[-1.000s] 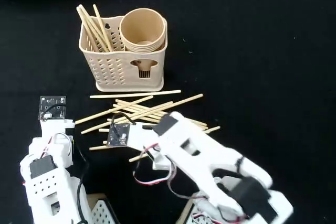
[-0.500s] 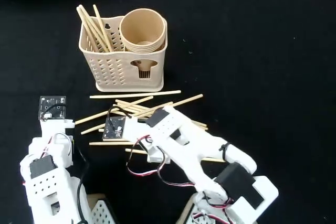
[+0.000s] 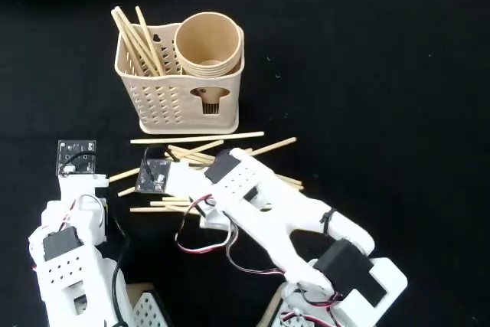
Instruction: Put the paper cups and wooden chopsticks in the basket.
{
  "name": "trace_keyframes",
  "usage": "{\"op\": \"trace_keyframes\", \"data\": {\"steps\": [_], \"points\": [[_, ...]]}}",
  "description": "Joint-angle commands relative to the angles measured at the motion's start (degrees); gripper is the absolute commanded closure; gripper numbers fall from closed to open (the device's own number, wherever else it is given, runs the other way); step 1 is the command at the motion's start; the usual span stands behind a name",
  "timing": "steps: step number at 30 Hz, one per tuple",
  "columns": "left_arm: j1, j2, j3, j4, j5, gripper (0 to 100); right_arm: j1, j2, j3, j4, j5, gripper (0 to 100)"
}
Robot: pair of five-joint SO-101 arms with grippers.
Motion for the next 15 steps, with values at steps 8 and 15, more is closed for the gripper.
{"op": "trace_keyframes", "data": {"steps": [8,15], "points": [[0.2,0.2,-0.2,-1.1,-0.1,92,-1.1,4.7,-5.1,-2.9,-0.6,93.3],[0.2,0.2,-0.2,-1.1,-0.1,92,-2.9,-0.6,-4.4,-1.6,-0.6,82.6]]}}
